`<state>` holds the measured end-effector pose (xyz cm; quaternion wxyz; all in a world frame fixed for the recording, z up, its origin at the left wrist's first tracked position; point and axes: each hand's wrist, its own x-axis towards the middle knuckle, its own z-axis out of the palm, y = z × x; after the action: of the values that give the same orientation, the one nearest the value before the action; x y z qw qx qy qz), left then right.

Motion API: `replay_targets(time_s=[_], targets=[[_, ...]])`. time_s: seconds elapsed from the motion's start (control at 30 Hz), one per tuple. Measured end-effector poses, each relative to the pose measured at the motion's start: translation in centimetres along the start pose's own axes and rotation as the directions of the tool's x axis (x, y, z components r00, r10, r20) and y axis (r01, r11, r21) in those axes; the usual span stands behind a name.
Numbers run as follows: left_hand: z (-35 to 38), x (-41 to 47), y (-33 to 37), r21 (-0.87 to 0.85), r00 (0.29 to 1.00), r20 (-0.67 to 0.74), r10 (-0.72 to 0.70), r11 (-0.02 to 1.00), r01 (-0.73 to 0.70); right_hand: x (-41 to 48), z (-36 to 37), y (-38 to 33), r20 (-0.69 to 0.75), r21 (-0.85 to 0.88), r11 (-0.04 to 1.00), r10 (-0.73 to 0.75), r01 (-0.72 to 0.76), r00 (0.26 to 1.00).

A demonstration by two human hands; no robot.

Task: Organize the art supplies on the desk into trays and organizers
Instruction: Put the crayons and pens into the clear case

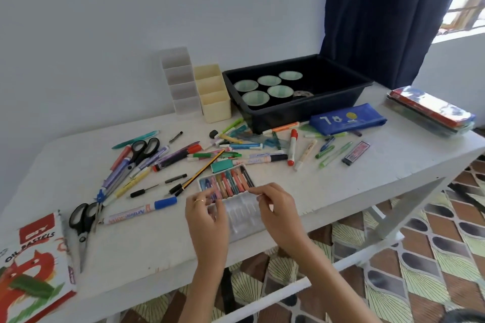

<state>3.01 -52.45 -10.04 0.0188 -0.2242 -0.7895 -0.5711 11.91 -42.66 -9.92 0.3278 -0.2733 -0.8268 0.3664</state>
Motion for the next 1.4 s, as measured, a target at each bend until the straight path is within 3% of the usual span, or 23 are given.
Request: replay_targets(time_s=[0.3,0.53,0.63,0.73,0.87,1.03,1.17,1.4], targets=[[9.2,0.5,4.2,0.019,0.968,0.209,0.141,0.989,-0.148,3.0,-6.7,6.0,-0.079,0.008,0.98,0.198,-0.198,0.977],[17.8,1.5,7.6,0.045,0.912,0.37,0.175,0.978,-0.206,8.4,-12.6,11.4,-0.121,-0.195,0.961,0.173,-0.194,0.977],[21.0,2.0,8.5,0.114,0.871,0.444,0.209,0.951,-0.287,11.1,-14.5,13.2,-0.078,-0.351,0.925,0.122,-0.142,0.989],[23.5,2.6,9.4,0.186,0.833,0.503,0.228,0.913,-0.363,13.7,-15.9,14.7,0.075,-0.468,0.883,0.091,-0.045,0.993],[25.4,3.2,9.8,0.308,0.824,0.543,0.162,0.874,-0.375,16.4,-16.7,15.7,0.301,-0.533,0.834,0.026,0.145,0.953],[25.6,3.1,9.9,0.418,0.814,0.565,0.135,0.804,-0.423,17.1,-16.6,15.7,0.411,-0.622,0.718,-0.042,0.313,0.911],[25.0,2.8,9.5,0.438,0.781,0.606,0.149,0.757,-0.484,17.1,-16.6,15.5,0.462,-0.655,0.665,-0.022,0.358,0.887],[22.2,2.0,8.5,0.434,0.861,0.491,0.133,0.82,-0.374,16.0,-15.9,15.1,0.381,-0.663,0.691,-0.021,0.289,0.924]])
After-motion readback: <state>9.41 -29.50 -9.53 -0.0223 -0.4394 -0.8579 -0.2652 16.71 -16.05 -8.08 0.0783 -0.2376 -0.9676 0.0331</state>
